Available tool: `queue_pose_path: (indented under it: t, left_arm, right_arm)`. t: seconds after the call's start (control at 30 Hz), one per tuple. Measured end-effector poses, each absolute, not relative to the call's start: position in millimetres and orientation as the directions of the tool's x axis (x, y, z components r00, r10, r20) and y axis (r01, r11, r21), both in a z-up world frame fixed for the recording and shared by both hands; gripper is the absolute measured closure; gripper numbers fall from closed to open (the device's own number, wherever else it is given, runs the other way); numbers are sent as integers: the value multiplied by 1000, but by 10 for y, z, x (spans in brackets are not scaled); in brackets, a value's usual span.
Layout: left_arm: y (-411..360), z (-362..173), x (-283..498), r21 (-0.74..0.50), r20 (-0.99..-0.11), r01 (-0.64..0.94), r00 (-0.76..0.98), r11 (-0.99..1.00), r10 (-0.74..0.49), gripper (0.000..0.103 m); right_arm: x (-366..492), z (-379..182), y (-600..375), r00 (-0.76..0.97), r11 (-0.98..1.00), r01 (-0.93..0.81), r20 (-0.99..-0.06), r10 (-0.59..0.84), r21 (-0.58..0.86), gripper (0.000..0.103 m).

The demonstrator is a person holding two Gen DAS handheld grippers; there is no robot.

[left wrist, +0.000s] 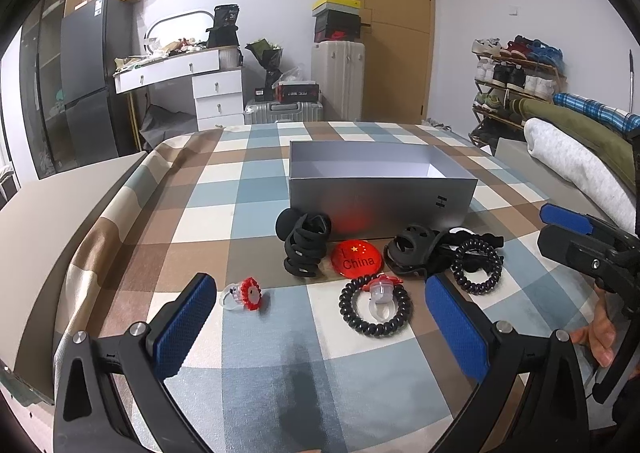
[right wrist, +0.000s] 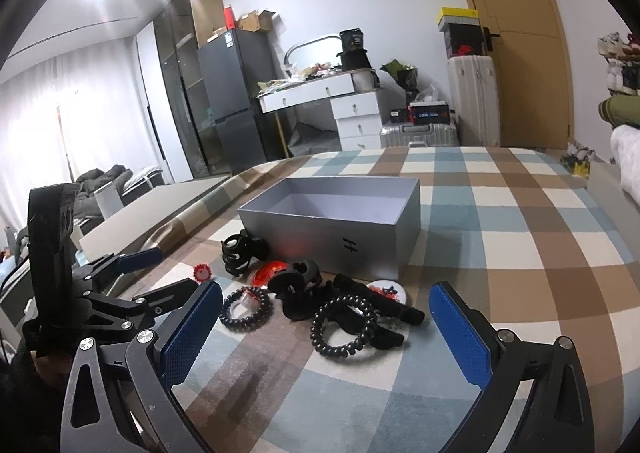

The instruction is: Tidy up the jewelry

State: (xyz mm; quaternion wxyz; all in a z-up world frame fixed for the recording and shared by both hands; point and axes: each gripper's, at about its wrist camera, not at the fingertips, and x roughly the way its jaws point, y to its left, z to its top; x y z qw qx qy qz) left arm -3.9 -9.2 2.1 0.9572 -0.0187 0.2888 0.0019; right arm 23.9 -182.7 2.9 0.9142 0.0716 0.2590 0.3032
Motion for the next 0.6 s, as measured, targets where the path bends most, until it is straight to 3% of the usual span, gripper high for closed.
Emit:
queue_pose_path:
  t: [0.6]
  left_arm:
    - [-88, 20, -17, -43, -555, -7, 832, 999, -18, 1]
  right_arm:
    - [248, 8, -1821, 680, 808, -508, -438, 588, 297, 0]
